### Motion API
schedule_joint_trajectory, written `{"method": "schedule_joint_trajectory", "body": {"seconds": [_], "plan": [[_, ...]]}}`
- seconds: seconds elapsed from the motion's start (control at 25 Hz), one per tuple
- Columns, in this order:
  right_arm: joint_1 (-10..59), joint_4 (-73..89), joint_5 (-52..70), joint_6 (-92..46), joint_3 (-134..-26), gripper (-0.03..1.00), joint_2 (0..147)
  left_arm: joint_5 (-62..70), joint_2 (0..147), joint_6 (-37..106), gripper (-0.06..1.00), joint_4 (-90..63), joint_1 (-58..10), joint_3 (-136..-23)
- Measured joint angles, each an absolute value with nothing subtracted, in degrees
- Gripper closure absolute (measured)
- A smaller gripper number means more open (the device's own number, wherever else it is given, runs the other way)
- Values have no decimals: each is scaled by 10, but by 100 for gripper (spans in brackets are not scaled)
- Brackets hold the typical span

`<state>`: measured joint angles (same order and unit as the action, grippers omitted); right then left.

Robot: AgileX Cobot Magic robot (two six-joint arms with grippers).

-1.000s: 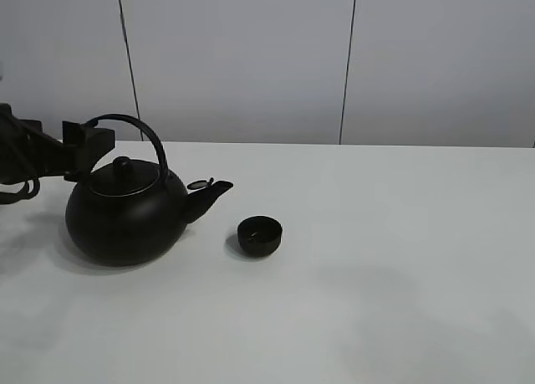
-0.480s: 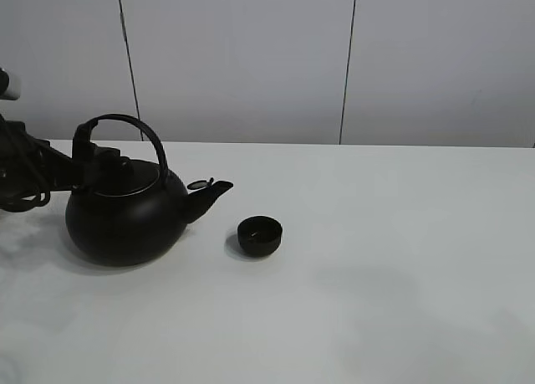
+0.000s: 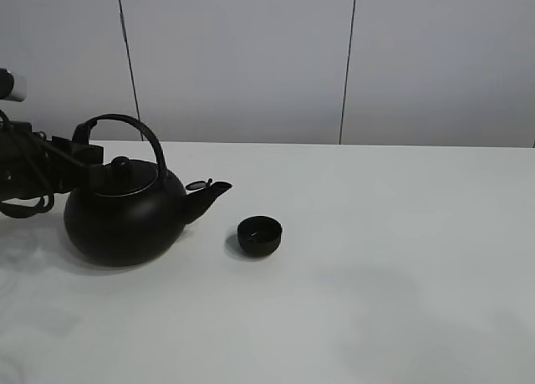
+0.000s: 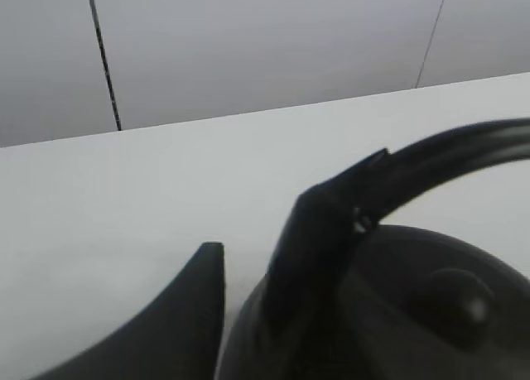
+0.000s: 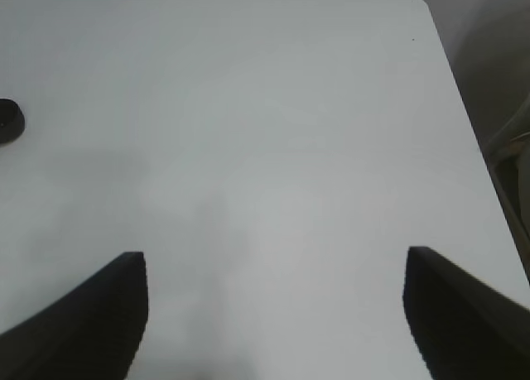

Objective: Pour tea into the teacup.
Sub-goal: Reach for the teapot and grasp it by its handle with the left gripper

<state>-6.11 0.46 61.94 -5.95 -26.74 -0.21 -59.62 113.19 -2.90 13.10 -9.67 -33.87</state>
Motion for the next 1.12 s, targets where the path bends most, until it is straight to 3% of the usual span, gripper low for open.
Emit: {"method": "schedule_joint_trajectory", "body": {"seconds": [0.12,0.68,1.12], "plan": [[-61,5,619,-60,-267,39,-2,-601,1132,-27,81,137,-97,-339],[-61,5,619,-60,-267,39,-2,-558,1099,-25,81,161,-95,-337],[-61,5,619,-60,-267,39,-2,-520,1091,-23,81,169,-136,-384]]}}
